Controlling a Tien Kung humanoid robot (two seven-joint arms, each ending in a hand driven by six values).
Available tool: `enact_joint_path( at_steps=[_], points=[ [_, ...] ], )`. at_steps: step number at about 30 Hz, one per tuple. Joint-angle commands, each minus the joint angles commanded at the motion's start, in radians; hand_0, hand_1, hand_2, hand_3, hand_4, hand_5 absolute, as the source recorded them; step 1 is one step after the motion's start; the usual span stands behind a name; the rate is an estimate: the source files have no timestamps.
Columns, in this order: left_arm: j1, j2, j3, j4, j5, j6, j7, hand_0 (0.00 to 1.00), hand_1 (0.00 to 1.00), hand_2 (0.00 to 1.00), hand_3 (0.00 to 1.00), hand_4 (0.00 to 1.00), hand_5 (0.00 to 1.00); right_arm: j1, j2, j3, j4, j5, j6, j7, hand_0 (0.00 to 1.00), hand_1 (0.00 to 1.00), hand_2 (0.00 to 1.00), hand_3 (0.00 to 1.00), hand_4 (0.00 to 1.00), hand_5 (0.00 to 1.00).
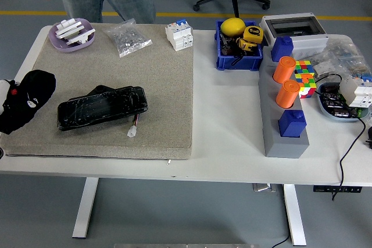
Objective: Pick the rag up,wipe the panel,place it on the desk
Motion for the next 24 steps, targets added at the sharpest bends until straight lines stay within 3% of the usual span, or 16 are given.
enact_joint_path(
  at_steps=[1,2,5,14,15,20,21,24],
  points=[
    [-0.005,-0.001,0.008,0.007,-0.005,-0.001,-0.008,0.327,0.430,0.553,0.584,0.582,0.002,0.001,0.001,-0.001,0.000,0.000,0.000,0.000,0.753,0.612,0.637,0.615,0.998,0.628],
    [-0.007,-0.001,0.013,0.010,-0.008,-0.005,-0.012,0.373,0.494,0.555,0.587,0.582,0.002,0.002,0.001,-0.002,0.000,-0.001,0.000,0.000,0.752,0.612,0.637,0.615,0.998,0.627],
    [-0.015,-0.002,0.028,0.010,-0.013,-0.018,-0.028,0.373,0.494,0.555,0.587,0.582,0.002,0.006,0.000,-0.002,0.000,-0.002,-0.002,0.001,0.752,0.612,0.637,0.615,0.998,0.627],
    [-0.022,0.003,0.039,0.011,0.022,-0.049,-0.017,0.416,0.523,0.558,0.574,0.599,0.002,0.006,-0.002,0.001,0.001,-0.004,-0.003,0.000,0.752,0.611,0.637,0.615,0.998,0.627],
    [-0.023,0.004,0.037,0.013,0.027,-0.052,-0.015,0.501,0.598,0.580,0.574,0.649,0.007,0.005,-0.002,0.003,0.001,-0.006,-0.003,0.000,0.752,0.611,0.636,0.614,0.998,0.627],
    [-0.030,0.008,0.037,0.025,0.032,-0.065,-0.004,0.501,0.598,0.580,0.574,0.649,0.007,0.005,-0.002,0.010,0.005,-0.014,-0.004,0.002,0.752,0.611,0.636,0.614,0.998,0.627],
    [-0.031,0.008,0.038,0.026,0.033,-0.066,-0.002,0.607,0.757,0.669,0.577,0.715,0.022,0.005,-0.002,0.011,0.006,-0.015,-0.005,0.002,0.753,0.610,0.635,0.614,0.998,0.627],
    [-0.034,0.010,0.037,0.033,0.034,-0.083,0.005,0.607,0.757,0.669,0.577,0.715,0.022,0.007,-0.001,0.015,0.008,-0.021,-0.006,0.002,0.753,0.610,0.635,0.614,0.998,0.627]
  ],
)
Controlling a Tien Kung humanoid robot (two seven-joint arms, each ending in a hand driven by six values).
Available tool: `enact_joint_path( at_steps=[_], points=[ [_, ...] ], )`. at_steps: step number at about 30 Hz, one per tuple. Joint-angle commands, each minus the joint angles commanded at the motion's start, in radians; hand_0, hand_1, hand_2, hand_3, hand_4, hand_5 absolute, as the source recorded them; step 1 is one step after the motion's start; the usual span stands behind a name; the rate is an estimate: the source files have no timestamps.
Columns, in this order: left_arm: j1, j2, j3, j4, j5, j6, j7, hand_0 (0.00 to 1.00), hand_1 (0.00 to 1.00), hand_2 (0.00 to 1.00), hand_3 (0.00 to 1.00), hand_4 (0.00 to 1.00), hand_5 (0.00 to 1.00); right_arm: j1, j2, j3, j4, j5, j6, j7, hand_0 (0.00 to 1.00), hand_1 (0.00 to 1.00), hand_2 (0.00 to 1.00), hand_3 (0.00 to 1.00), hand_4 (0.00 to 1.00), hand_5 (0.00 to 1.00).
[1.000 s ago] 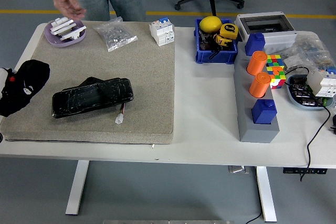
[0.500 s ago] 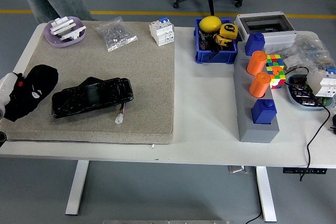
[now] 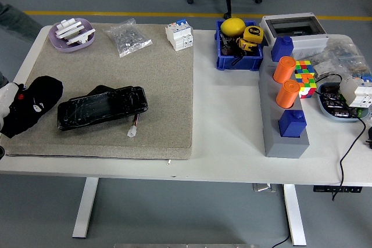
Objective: Pick the rag up,wipe the panel,place it on the desk
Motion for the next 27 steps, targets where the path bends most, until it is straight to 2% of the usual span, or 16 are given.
enact_joint_path(
  at_steps=[2,3,8,9,20,27],
  points=[
    [-0.001,0.000,-0.003,0.003,-0.001,-0.008,-0.001,0.607,0.757,0.669,0.577,0.715,0.022,0.000,0.000,0.000,0.000,0.000,-0.001,0.000,0.753,0.610,0.635,0.614,0.998,0.627],
    [-0.001,0.000,-0.005,0.002,0.001,-0.011,-0.001,0.672,0.818,0.807,0.628,0.867,0.117,0.001,0.001,0.000,0.000,0.000,-0.001,0.000,0.753,0.611,0.634,0.613,0.998,0.625],
    [0.001,0.004,-0.016,-0.010,0.011,-0.025,0.003,0.672,0.818,0.807,0.628,0.867,0.117,0.001,0.000,-0.001,0.000,0.002,0.000,0.000,0.753,0.611,0.634,0.613,0.998,0.625],
    [0.002,0.005,-0.017,-0.014,0.015,-0.026,0.003,0.708,0.837,0.832,0.776,0.963,0.190,0.001,0.000,-0.001,-0.001,0.002,0.000,0.000,0.753,0.608,0.634,0.613,0.998,0.625],
    [0.006,0.020,-0.036,-0.042,0.032,-0.052,0.014,0.725,0.846,0.845,0.791,0.994,0.210,0.001,0.000,-0.007,0.000,0.006,-0.001,0.001,0.752,0.608,0.634,0.612,0.998,0.625],
    [0.033,0.055,-0.074,-0.109,0.026,-0.091,0.032,0.738,0.856,0.856,0.796,0.998,0.241,-0.002,-0.002,-0.011,-0.002,0.009,0.001,0.001,0.752,0.607,0.634,0.611,0.998,0.624]
  ],
)
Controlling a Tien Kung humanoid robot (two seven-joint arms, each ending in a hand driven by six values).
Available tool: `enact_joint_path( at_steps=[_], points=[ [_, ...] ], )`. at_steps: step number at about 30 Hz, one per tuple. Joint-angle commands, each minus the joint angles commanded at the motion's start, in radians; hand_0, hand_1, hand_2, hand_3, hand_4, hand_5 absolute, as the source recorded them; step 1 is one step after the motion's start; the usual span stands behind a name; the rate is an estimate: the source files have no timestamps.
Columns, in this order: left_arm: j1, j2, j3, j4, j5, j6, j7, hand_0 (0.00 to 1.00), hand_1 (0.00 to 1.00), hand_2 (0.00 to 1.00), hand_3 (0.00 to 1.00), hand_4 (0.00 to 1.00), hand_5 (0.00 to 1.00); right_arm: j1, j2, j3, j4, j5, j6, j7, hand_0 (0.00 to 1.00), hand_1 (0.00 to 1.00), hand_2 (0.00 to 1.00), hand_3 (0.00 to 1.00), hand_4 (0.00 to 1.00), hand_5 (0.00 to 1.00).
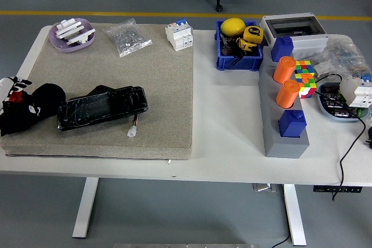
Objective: Pick the rag up,wipe the panel,place it on the desk
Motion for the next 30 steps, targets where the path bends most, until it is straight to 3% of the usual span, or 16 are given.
enact_joint_path(
  at_steps=[5,6,9,11,12,17,18,23,25,30],
  points=[
    [0.039,0.033,-0.066,-0.081,-0.037,-0.038,0.008,0.738,0.856,0.856,0.796,0.998,0.241,-0.002,0.000,0.003,-0.001,0.001,0.000,0.000,0.752,0.607,0.634,0.611,0.998,0.624],
    [0.051,0.038,-0.089,-0.098,-0.066,-0.038,-0.008,0.708,0.812,0.826,0.771,0.940,0.258,-0.004,0.001,0.002,-0.002,0.002,0.001,0.000,0.753,0.607,0.632,0.611,0.998,0.622],
    [0.074,0.035,-0.142,-0.114,-0.171,-0.023,-0.071,0.708,0.812,0.826,0.771,0.940,0.258,-0.006,0.002,-0.003,-0.005,0.008,0.002,0.001,0.753,0.607,0.632,0.611,0.998,0.622],
    [0.092,0.016,-0.186,-0.111,-0.255,-0.021,-0.131,0.708,0.812,0.826,0.771,0.940,0.258,-0.007,0.004,-0.003,-0.007,0.010,0.002,0.001,0.753,0.607,0.632,0.611,0.998,0.622],
    [0.099,0.006,-0.203,-0.109,-0.300,-0.023,-0.160,0.634,0.759,0.767,0.598,0.809,0.214,-0.008,0.005,-0.004,-0.007,0.010,0.002,0.001,0.752,0.606,0.632,0.610,0.998,0.621],
    [0.118,-0.054,-0.261,-0.089,-0.508,-0.036,-0.270,0.634,0.759,0.767,0.598,0.809,0.214,-0.011,0.009,-0.003,-0.006,0.008,0.001,0.001,0.752,0.606,0.632,0.610,0.998,0.621],
    [0.119,-0.069,-0.269,-0.082,-0.553,-0.040,-0.288,0.616,0.737,0.700,0.579,0.801,0.205,-0.012,0.009,-0.003,-0.006,0.008,0.001,0.001,0.753,0.607,0.632,0.610,0.998,0.621],
    [0.116,-0.115,-0.298,-0.053,-0.753,-0.058,-0.342,0.616,0.737,0.700,0.579,0.801,0.205,-0.015,0.010,-0.003,-0.007,0.008,0.002,0.000,0.753,0.607,0.632,0.610,0.998,0.621],
    [0.116,-0.131,-0.312,-0.045,-0.804,-0.061,-0.358,0.597,0.714,0.641,0.581,0.790,0.175,-0.015,0.010,-0.003,-0.006,0.007,0.002,0.000,0.752,0.606,0.632,0.611,0.998,0.620],
    [0.121,-0.158,-0.332,-0.037,-0.831,-0.055,-0.384,0.593,0.708,0.634,0.585,0.789,0.162,-0.015,0.011,-0.006,-0.006,0.008,0.002,0.000,0.753,0.606,0.633,0.611,0.998,0.620]
  ],
)
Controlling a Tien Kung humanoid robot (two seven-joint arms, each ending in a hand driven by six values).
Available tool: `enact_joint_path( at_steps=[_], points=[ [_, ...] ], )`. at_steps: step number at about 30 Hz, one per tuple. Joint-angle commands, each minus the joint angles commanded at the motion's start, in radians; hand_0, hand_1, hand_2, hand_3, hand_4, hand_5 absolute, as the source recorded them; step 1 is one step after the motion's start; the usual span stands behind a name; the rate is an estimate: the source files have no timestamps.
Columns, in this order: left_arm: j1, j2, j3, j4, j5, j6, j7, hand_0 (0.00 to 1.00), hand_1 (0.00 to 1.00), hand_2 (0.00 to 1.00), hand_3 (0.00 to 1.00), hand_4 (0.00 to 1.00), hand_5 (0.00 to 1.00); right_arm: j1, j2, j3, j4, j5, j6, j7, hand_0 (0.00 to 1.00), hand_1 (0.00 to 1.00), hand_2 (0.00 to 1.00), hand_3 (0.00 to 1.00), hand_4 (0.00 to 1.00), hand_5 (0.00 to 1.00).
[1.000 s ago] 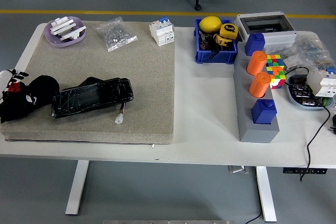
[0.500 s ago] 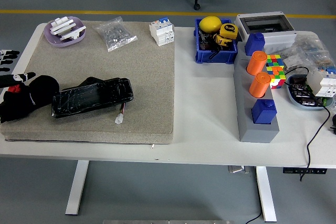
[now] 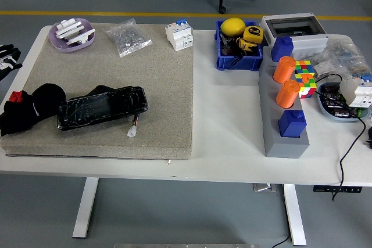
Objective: Pick the rag up,wipe the panel,place it on the desk
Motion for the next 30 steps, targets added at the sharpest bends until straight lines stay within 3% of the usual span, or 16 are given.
enact_joint_path(
  at_steps=[12,30],
  points=[
    [0.028,-0.036,-0.050,-0.022,-0.021,-0.010,-0.049,0.585,0.671,0.617,0.588,0.788,0.141,-0.006,0.002,-0.003,-0.001,0.003,0.000,0.000,0.753,0.606,0.634,0.611,0.998,0.620],
    [0.044,-0.038,-0.091,-0.032,-0.022,-0.009,-0.064,0.578,0.658,0.616,0.591,0.797,0.124,-0.001,0.003,-0.006,0.001,0.003,-0.002,0.002,0.754,0.606,0.633,0.612,0.998,0.620]
  ],
)
